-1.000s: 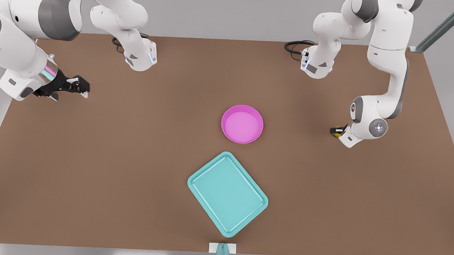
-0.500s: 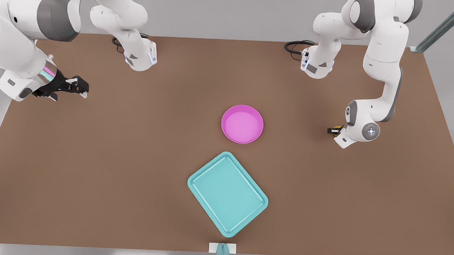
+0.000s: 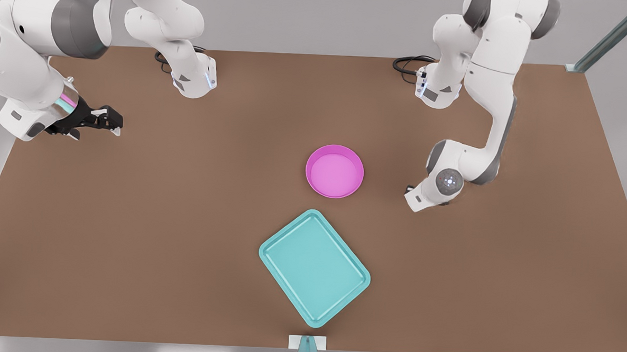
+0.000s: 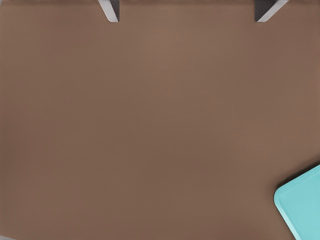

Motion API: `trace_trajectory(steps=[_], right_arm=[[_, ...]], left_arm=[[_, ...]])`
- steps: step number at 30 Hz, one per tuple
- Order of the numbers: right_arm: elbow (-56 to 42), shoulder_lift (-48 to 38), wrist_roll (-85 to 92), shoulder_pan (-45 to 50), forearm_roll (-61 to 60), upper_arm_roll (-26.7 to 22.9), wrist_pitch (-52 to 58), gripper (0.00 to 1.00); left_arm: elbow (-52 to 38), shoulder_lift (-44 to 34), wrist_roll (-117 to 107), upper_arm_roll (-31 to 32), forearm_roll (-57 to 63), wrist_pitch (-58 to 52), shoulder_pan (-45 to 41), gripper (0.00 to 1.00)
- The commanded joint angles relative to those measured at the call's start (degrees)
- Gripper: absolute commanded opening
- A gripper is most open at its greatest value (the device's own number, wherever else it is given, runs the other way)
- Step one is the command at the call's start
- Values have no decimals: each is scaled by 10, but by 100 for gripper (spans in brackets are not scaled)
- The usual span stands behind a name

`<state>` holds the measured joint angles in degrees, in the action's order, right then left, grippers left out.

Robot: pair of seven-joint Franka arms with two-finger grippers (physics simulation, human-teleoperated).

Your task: Place the orange on the plate with the left arm and the plate on the tray with the right arm

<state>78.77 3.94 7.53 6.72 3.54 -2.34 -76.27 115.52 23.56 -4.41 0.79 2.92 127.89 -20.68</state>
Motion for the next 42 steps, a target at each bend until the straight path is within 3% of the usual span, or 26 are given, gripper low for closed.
trace_trajectory(steps=[1,5,10,11,12,17,18,19,20,22,23,24,25,26,31,33,36,42], right_arm=[[0,0,0,0,0,0,3,100],[1,2,-1,0,0,0,3,100],[1,5,0,0,0,0,3,100],[1,5,-1,0,0,0,3,100],[1,5,-1,0,-1,0,3,100],[3,9,-1,4,-1,0,3,100],[19,40,-2,14,-43,0,-6,100],[50,76,-4,17,-111,0,-31,100],[93,111,-4,33,-179,2,-98,100],[96,180,-20,94,-248,12,-180,100],[95,204,-42,122,-282,13,-227,100],[96,224,-55,155,-303,16,-266,100],[96,242,-75,184,-309,16,-302,100],[98,253,-117,213,-315,27,-343,100],[110,297,-162,290,-352,34,-476,100],[145,297,-158,301,-362,35,-529,100],[212,294,-44,300,-465,35,-559,100],[185,343,-23,311,-475,38,-557,100]], left_arm=[[-75,27,-344,6,-56,-135,-79,59],[-216,108,-490,26,-101,-180,-187,59],[-212,112,-511,62,-162,-210,-189,62],[-206,120,-509,62,-161,-195,-188,76],[-207,127,-510,62,-161,-178,-188,100],[-216,101,-505,47,-157,-200,-181,100],[-358,92,-468,-42,-173,-422,-169,100],[-456,89,-367,-108,-191,-573,-133,100],[-494,43,-243,-204,-191,-636,-116,100],[-494,-18,-64,-327,-185,-632,-112,100],[-469,-65,-61,-303,-166,-604,-62,100],[-456,-104,-62,-40,-43,-590,108,100],[-364,-172,-68,69,9,-488,188,100],[-325,-193,-69,67,16,-472,187,100],[-396,-169,-65,48,-7,-596,194,100],[-413,-169,-61,-4,-43,-594,195,100],[-412,-168,-60,-7,-46,-594,195,100],[-434,-166,-59,-7,-43,-592,195,100]])
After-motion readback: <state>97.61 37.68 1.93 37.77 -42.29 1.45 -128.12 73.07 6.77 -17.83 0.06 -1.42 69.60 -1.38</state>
